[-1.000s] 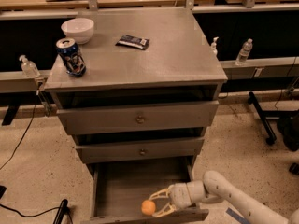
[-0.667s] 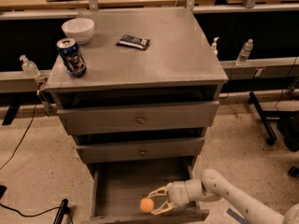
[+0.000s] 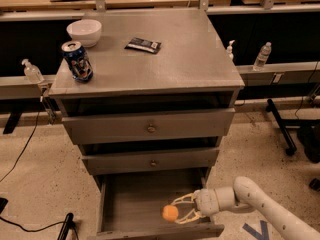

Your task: Pick orange from bottom drawer and place on counter

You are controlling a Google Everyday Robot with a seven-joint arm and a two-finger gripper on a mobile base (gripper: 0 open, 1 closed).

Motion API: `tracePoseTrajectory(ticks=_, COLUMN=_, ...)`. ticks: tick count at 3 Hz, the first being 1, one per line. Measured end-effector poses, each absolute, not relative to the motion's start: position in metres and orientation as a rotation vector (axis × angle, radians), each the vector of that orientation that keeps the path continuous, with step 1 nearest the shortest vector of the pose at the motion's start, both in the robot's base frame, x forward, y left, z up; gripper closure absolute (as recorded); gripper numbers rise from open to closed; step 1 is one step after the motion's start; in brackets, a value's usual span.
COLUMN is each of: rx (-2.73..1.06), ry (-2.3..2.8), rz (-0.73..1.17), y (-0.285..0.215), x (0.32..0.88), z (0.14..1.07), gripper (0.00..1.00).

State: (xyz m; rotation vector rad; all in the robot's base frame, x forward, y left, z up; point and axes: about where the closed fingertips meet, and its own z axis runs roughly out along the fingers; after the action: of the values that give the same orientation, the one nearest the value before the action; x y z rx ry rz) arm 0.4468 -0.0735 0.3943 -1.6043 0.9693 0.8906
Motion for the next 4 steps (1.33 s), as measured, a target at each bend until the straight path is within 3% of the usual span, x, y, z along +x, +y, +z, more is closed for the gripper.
tracePoseTrajectory(ticks=2, rx=-1.412, ry=1.104, rz=0.981, y=-0.123, x=0.456, z=0.449, gripper=1.0)
tracePoseTrajectory(ticks=4, rx=-1.461, ry=1.135, rz=0.981, y=-0.116, x=0.463, z=0.455, gripper=1.0)
